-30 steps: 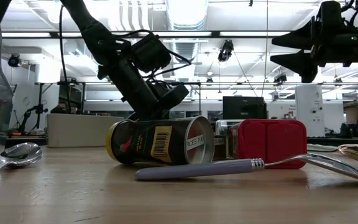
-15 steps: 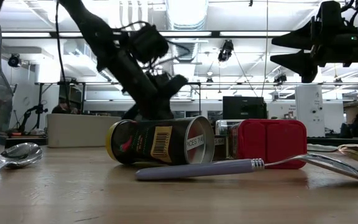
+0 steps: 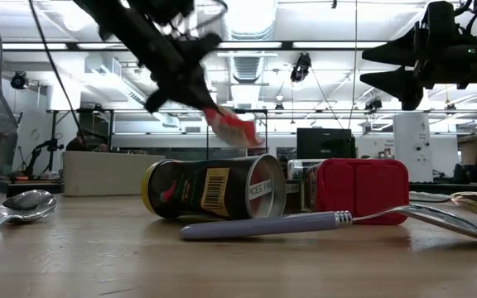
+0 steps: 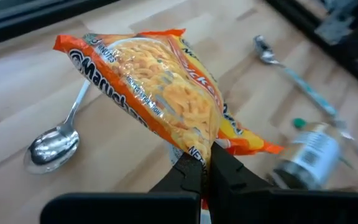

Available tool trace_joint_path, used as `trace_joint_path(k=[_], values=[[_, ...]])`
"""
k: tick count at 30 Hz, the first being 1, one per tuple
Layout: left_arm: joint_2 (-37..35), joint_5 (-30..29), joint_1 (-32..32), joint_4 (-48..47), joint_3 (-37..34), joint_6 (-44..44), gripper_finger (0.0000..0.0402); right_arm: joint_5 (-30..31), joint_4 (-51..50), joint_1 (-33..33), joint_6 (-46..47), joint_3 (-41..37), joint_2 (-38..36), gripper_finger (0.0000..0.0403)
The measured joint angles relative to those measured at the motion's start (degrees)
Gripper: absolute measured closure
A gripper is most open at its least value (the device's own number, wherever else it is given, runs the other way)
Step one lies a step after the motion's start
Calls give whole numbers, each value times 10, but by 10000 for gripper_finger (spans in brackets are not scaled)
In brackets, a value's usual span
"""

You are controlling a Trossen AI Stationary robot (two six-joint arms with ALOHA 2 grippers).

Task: Pick & Place Food Item
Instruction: Put the orange noodle pack into the transparent bin

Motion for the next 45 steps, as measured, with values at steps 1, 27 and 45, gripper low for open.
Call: trace_joint_path(k=[1, 27, 45], values=[[-15, 0, -5, -10, 0, -1, 401, 0, 0, 0, 0, 0, 0, 126], [-202, 9, -173, -290, 0, -323, 401, 0, 0, 0, 0, 0, 0, 126], [-202, 5, -286, -263, 0, -545, 401, 0, 0, 0, 0, 0, 0, 126]])
